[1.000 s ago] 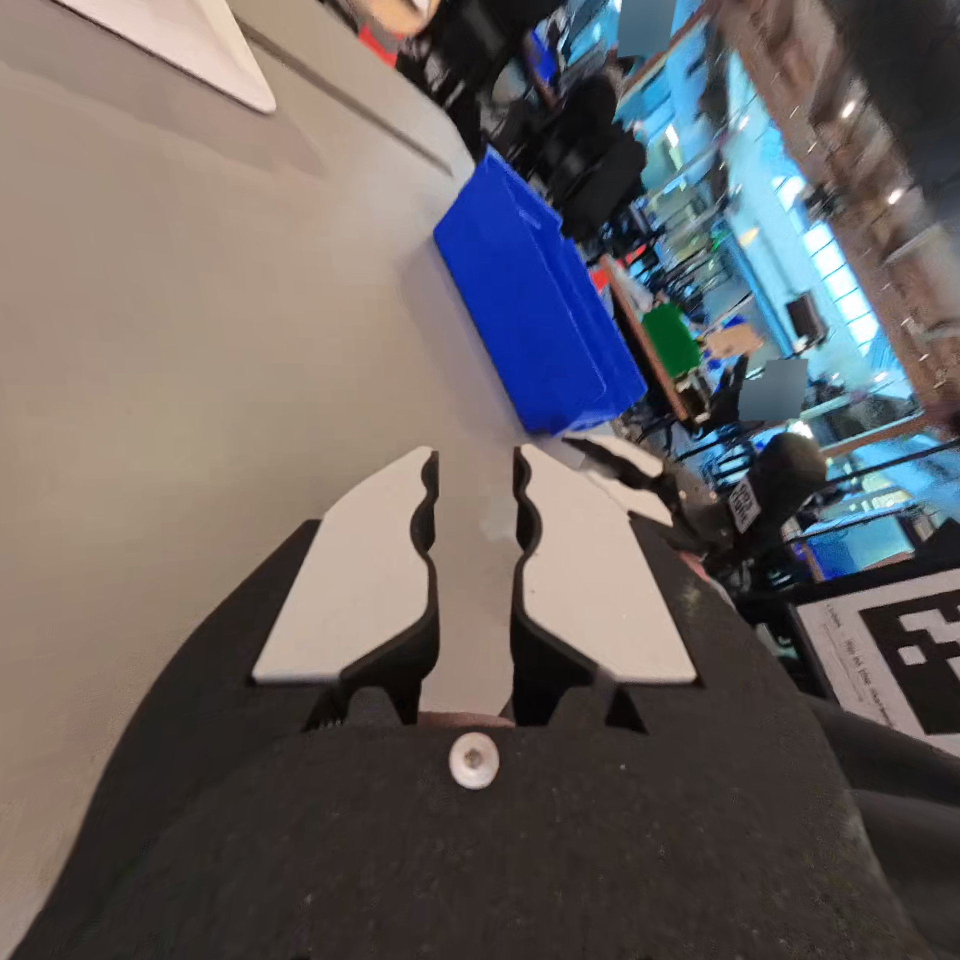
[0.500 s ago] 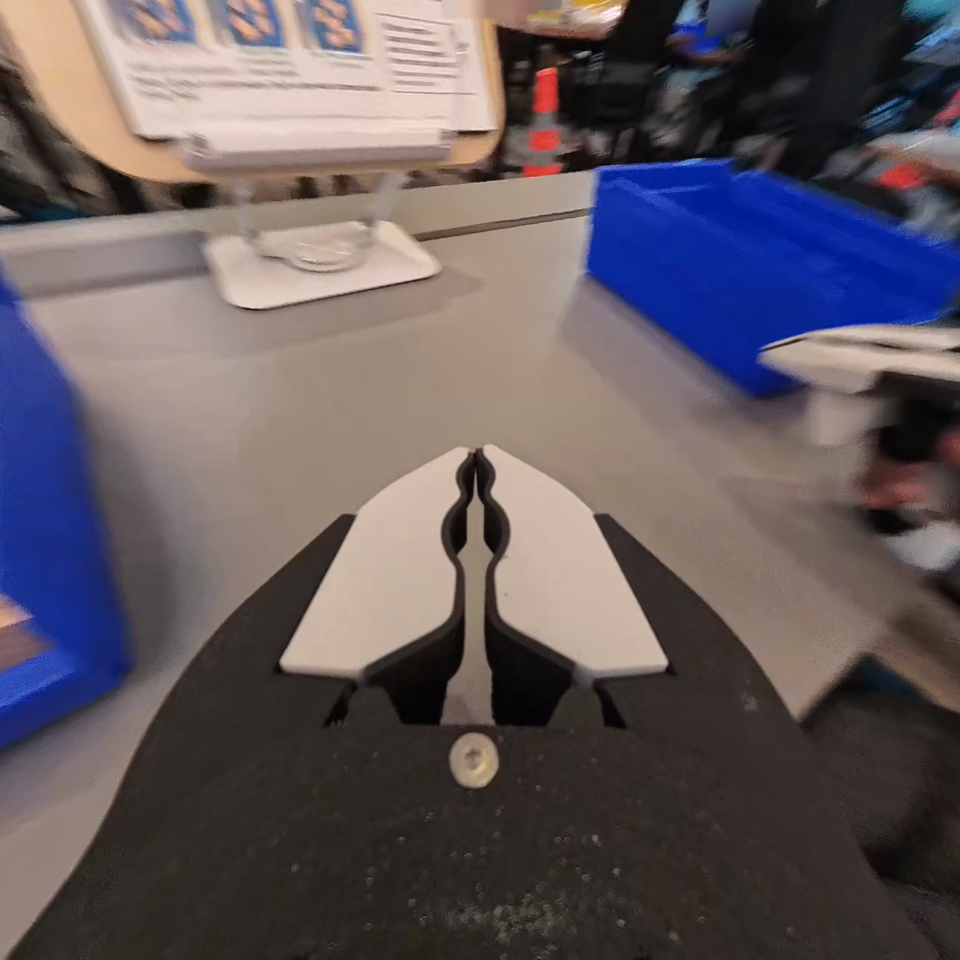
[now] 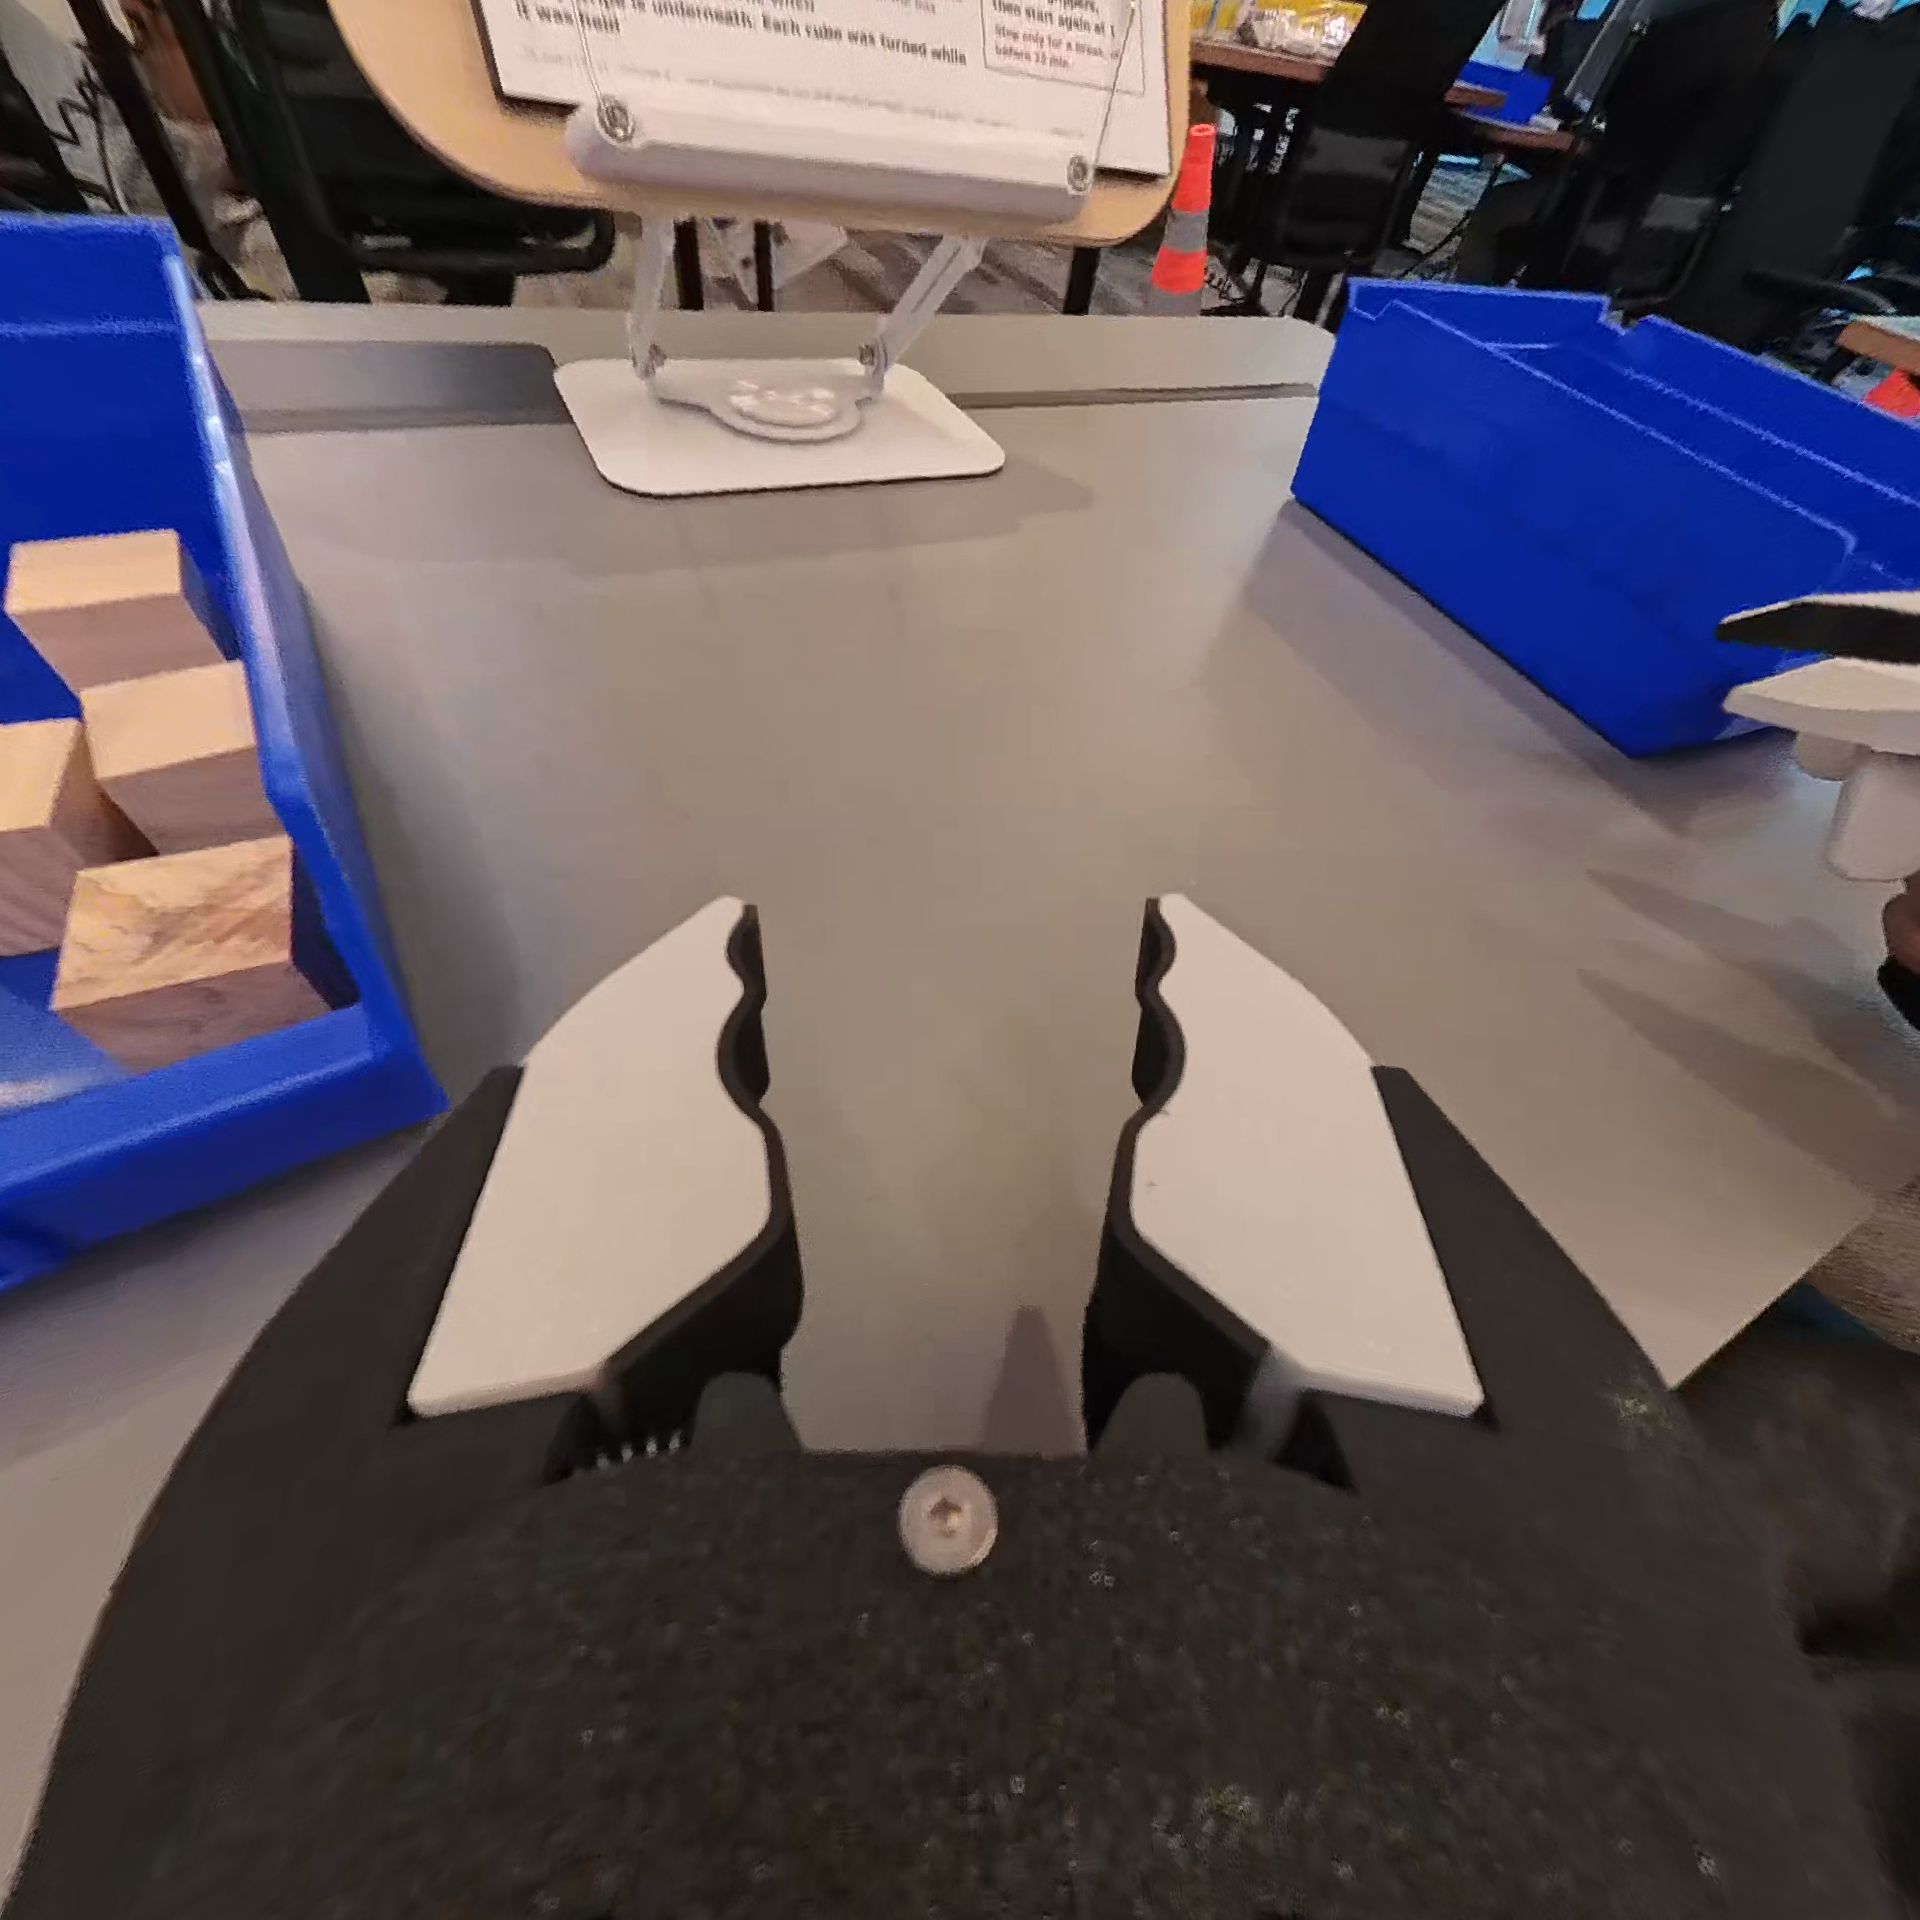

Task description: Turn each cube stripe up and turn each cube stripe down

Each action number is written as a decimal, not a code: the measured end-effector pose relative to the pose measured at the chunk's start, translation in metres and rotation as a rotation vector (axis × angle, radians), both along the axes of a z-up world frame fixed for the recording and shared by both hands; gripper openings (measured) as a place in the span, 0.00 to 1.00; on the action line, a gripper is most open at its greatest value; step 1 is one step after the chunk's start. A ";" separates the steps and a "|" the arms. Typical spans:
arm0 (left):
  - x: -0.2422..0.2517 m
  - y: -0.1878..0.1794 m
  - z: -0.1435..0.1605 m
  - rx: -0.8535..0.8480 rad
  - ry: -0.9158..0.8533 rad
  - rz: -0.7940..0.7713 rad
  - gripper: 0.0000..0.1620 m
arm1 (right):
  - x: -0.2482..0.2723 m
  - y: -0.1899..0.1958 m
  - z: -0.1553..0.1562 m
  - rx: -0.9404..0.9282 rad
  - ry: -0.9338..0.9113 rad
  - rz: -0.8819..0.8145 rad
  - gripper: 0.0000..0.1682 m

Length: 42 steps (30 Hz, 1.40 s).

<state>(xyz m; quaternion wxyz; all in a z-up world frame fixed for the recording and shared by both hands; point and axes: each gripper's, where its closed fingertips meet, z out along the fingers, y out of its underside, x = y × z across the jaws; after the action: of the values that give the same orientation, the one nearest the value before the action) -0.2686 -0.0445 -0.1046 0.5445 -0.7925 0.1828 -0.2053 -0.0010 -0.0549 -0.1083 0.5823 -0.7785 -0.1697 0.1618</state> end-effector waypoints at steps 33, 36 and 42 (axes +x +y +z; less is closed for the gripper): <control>-0.116 0.030 0.040 -0.256 0.266 0.104 0.44 | -0.016 -0.008 -0.001 -0.036 0.001 0.079 0.31; -0.150 0.075 0.043 -0.314 0.367 0.183 0.41 | -0.024 -0.008 -0.007 -0.043 -0.039 0.098 0.31; -0.178 0.137 -0.004 -0.596 0.499 0.228 0.40 | -0.031 -0.012 -0.017 -0.074 -0.055 0.125 0.31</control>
<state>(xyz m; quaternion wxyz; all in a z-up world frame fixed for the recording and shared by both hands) -0.4462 0.0925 -0.1088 0.2493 -0.9563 0.1527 0.0112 -0.0318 -0.0673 -0.1249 0.5371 -0.7914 -0.2280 0.1825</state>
